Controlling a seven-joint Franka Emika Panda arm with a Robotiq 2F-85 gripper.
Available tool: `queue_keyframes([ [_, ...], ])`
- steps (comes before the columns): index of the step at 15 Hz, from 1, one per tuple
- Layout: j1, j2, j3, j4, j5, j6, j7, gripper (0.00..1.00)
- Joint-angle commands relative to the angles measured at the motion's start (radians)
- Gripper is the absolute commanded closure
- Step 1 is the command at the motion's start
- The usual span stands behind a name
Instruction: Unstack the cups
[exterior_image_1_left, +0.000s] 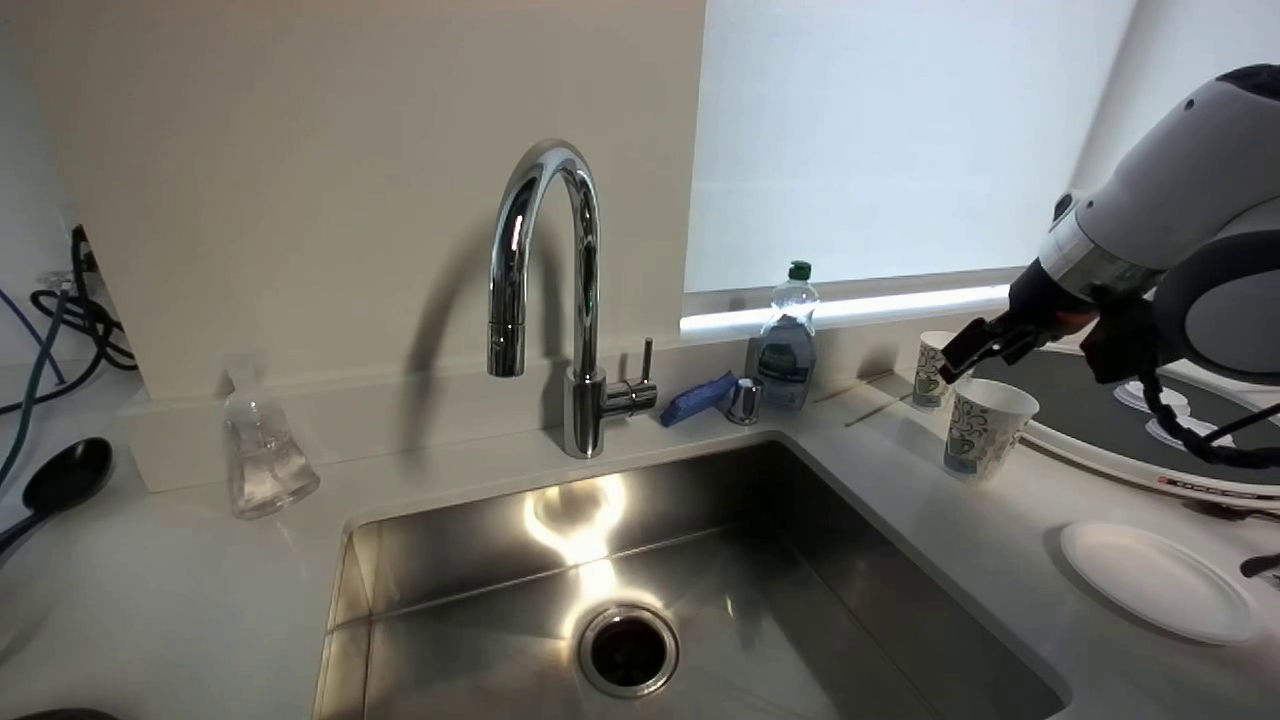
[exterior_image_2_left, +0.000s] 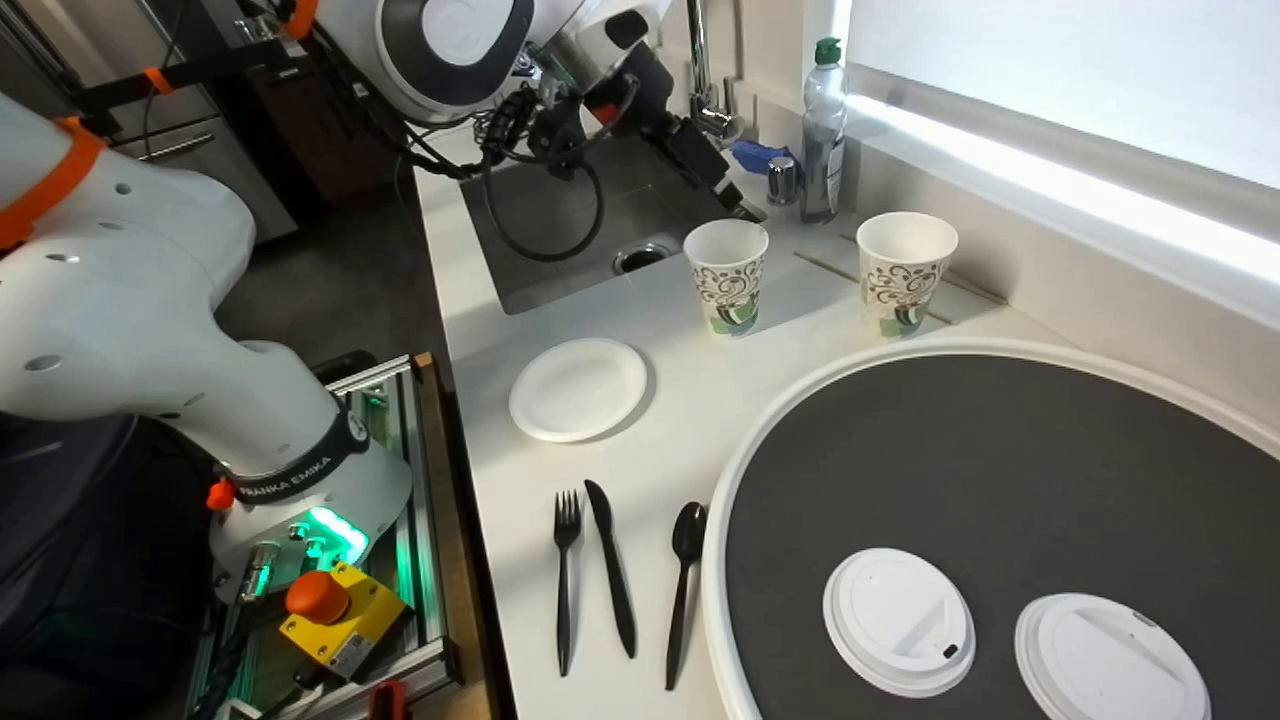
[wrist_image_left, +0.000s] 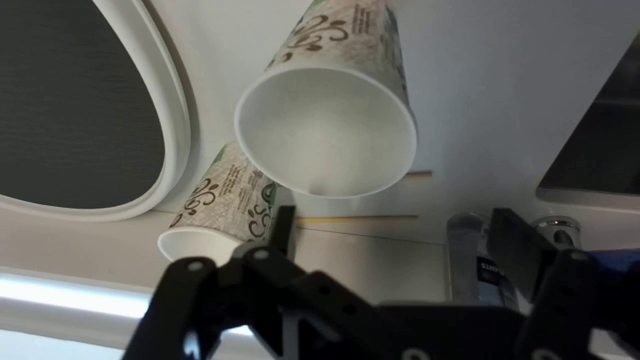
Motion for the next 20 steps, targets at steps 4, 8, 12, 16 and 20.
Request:
queue_keyframes([
  [4, 0.210, -0.002, -0.147, 0.066, 0.253, -0.142, -0.179, 0.00],
  [8, 0.222, -0.010, -0.157, 0.126, 0.267, -0.262, -0.208, 0.00],
  [12, 0.203, -0.022, -0.163, 0.167, 0.239, -0.361, -0.211, 0.00],
  [16, 0.201, -0.037, -0.180, 0.202, 0.246, -0.453, -0.226, 0.00],
  [20, 0.201, -0.028, -0.181, 0.208, 0.244, -0.437, -0.211, 0.00],
])
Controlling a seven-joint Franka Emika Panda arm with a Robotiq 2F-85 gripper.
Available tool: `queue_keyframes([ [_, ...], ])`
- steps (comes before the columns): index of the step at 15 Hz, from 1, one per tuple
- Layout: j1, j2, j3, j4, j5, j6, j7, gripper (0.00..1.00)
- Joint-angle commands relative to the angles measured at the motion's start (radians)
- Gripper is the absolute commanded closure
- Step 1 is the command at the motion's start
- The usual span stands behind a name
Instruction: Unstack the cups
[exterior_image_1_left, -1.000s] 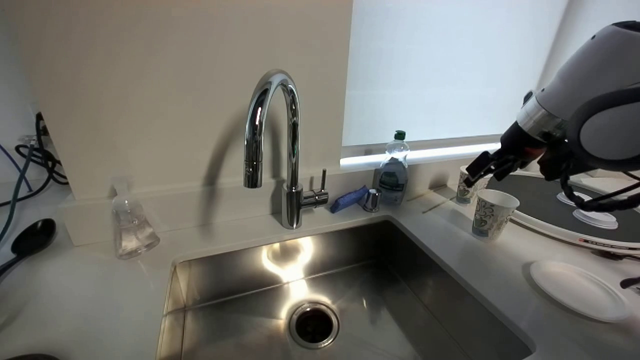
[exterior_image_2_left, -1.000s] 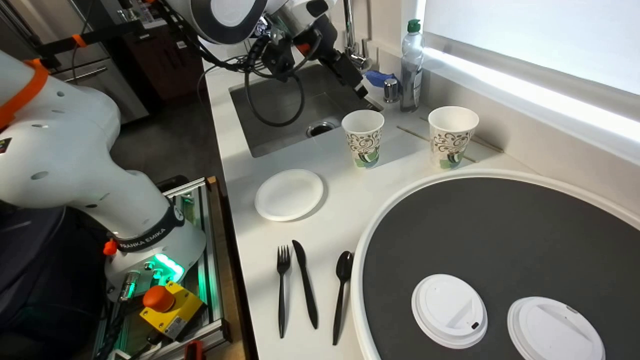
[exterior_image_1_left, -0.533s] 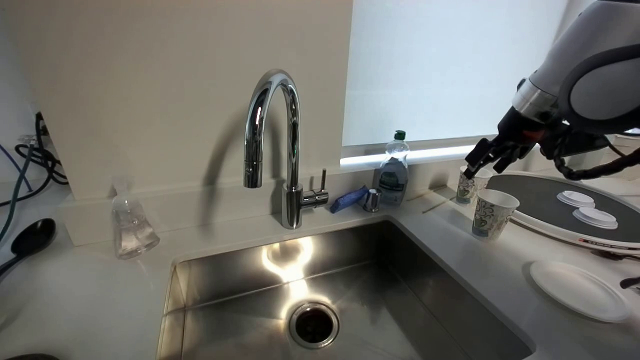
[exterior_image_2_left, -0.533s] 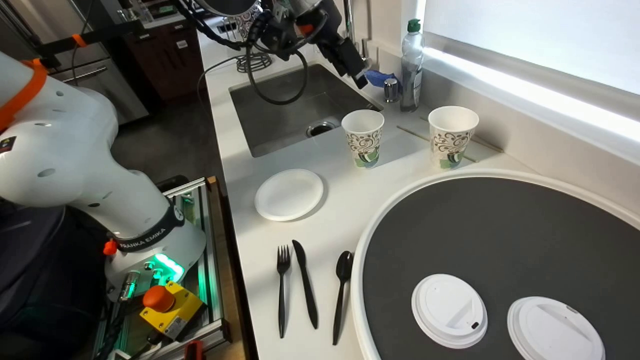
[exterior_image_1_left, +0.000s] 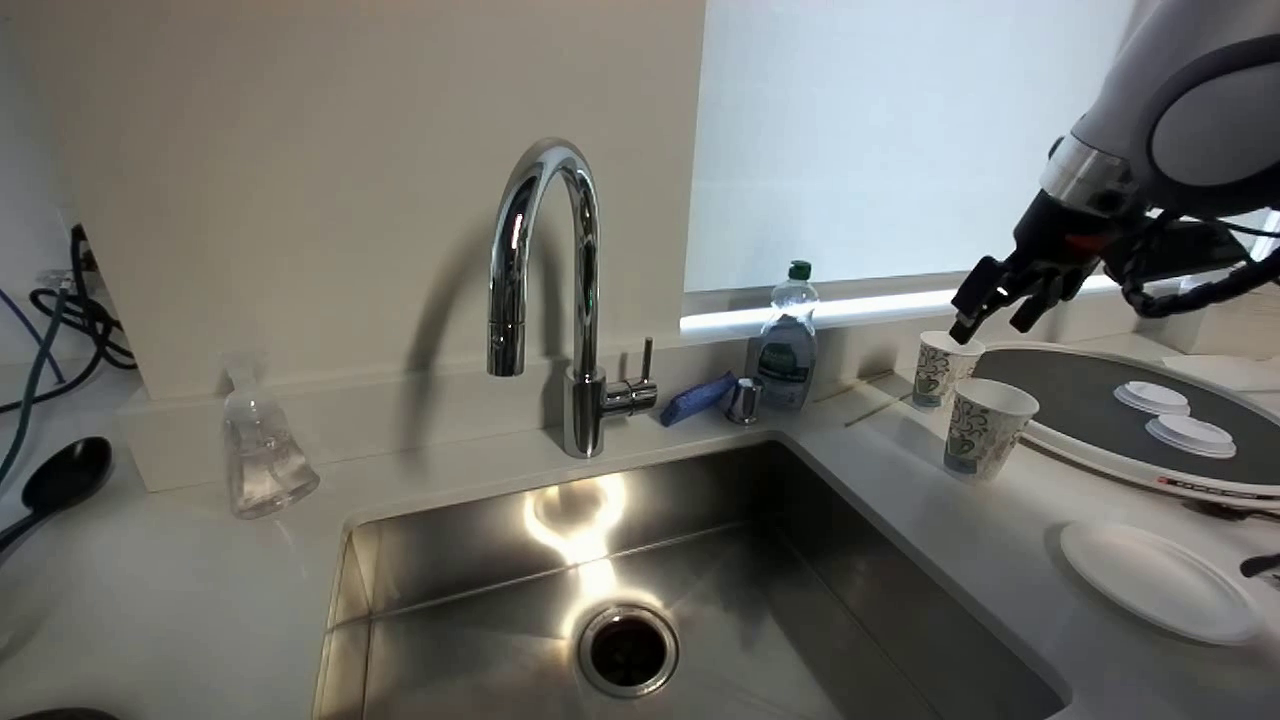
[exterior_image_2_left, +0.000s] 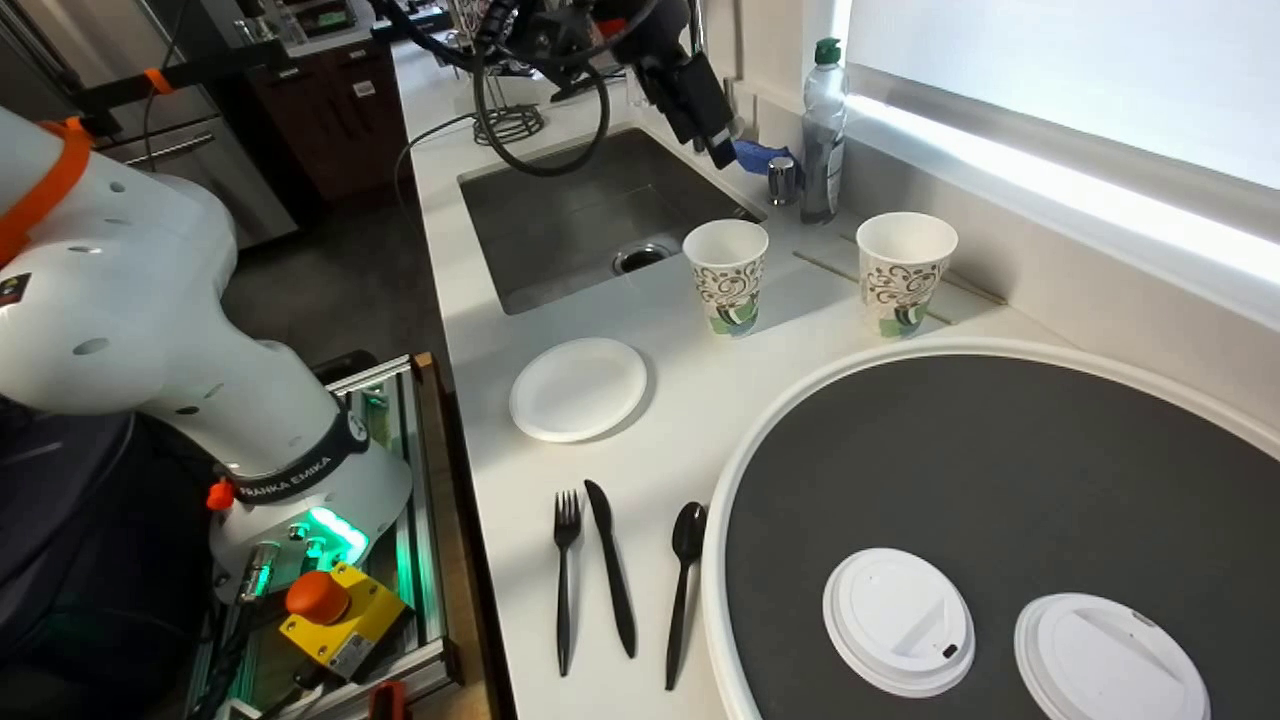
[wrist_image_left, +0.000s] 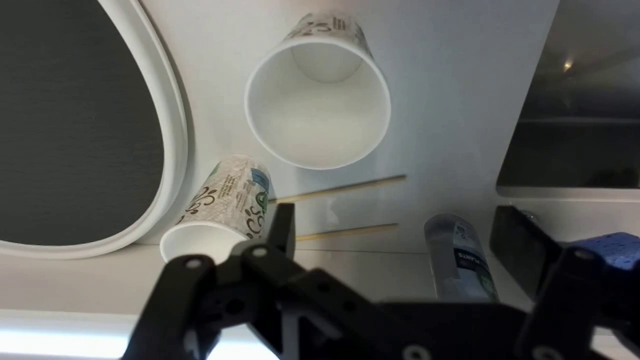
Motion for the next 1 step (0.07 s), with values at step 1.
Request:
queue_keyframes([
  [1, 0.001, -0.001, -0.002, 0.003, 0.001, -0.006, -0.002, 0.00],
])
